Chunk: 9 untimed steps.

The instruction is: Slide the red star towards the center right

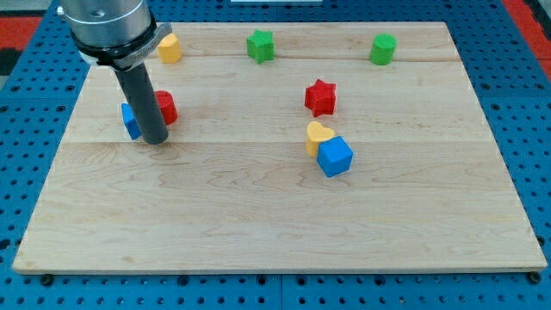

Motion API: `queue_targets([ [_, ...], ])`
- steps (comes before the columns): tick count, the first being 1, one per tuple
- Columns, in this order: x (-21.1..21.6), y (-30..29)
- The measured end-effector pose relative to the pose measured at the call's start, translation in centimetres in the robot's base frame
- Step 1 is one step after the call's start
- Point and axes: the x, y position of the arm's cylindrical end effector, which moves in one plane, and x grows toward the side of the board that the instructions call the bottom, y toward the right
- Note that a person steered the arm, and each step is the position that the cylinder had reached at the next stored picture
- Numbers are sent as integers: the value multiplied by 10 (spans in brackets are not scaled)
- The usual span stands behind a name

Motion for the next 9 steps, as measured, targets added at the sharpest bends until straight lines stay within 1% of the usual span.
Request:
queue_targets([
  [1, 1, 3],
  [2, 13, 41],
  [3, 8, 107],
  [4, -6, 133],
  [5, -46, 133],
  [6, -69, 153],
  [7, -70, 165],
  [8, -83, 167],
  [9, -83, 210],
])
